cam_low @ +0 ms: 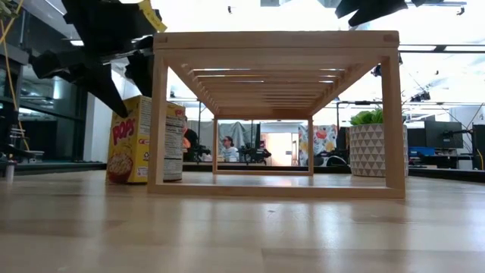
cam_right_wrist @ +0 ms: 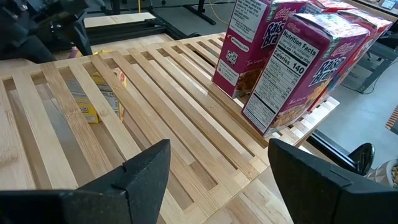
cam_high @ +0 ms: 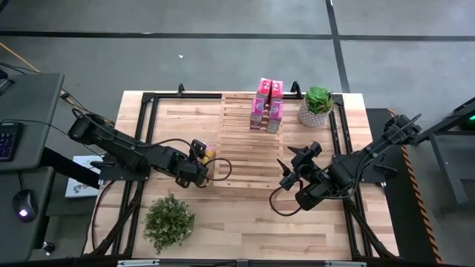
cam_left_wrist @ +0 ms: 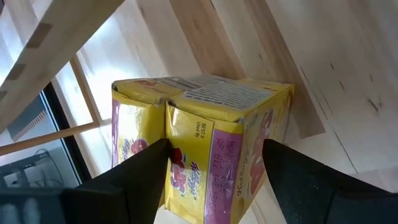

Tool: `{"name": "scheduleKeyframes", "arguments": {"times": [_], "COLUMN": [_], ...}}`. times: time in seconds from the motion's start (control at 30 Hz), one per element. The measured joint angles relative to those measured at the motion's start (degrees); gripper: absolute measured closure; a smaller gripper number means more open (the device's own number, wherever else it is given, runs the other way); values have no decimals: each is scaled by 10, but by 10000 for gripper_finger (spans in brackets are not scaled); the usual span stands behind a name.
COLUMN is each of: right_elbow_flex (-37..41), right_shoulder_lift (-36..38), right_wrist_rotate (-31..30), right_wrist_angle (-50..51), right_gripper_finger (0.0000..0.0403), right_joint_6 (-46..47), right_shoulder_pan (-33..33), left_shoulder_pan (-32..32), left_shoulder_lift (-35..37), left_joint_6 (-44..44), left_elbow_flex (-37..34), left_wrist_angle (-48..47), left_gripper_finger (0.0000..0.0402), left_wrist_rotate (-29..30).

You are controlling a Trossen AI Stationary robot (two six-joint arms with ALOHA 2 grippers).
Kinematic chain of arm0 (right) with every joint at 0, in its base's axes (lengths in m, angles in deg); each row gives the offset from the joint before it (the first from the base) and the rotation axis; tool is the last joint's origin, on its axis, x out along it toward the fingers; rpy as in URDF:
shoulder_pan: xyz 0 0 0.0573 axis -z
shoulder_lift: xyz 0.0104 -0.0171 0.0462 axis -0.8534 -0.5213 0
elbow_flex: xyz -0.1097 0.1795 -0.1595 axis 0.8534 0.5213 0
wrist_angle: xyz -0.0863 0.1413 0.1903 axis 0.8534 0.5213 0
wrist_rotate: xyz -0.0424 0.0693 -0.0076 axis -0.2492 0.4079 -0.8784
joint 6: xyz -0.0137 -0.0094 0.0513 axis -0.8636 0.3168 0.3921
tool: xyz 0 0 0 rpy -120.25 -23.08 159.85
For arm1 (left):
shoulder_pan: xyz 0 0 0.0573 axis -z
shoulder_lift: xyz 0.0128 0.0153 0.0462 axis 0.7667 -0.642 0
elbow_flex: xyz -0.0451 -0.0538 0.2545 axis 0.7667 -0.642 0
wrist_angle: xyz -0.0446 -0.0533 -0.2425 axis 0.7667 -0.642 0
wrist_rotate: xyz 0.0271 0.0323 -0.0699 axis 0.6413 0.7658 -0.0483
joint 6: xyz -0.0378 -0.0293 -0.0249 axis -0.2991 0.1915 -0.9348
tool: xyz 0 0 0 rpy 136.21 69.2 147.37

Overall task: Stack cereal on shelf
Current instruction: Put the bottom yellow cereal box on the shelf

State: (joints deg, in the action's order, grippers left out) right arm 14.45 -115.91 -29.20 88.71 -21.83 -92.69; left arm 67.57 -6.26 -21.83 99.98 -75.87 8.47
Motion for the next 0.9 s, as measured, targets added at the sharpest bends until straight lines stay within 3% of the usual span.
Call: {"name": "scheduleKeyframes", "arguments": {"times": [0.47, 0.9], "right_elbow_flex": [0, 0], "right_shoulder_lift": [0, 0], "right_wrist_rotate": [-2, -2], "right_wrist_angle": [0, 0], "right_gripper_finger": [139, 139], "right_joint_6": [0, 0], "right_shoulder_pan": [0, 0], "left_shoulder_pan": [-3, -2], "left_shoulder_lift": [1, 2], "left_joint_6": [-16, -108], "left_elbow_flex": [2, 1], "left_wrist_angle": [-5, -13], "left_gripper_finger": [158, 176], "left_wrist_rotate": [-37, -57]}}
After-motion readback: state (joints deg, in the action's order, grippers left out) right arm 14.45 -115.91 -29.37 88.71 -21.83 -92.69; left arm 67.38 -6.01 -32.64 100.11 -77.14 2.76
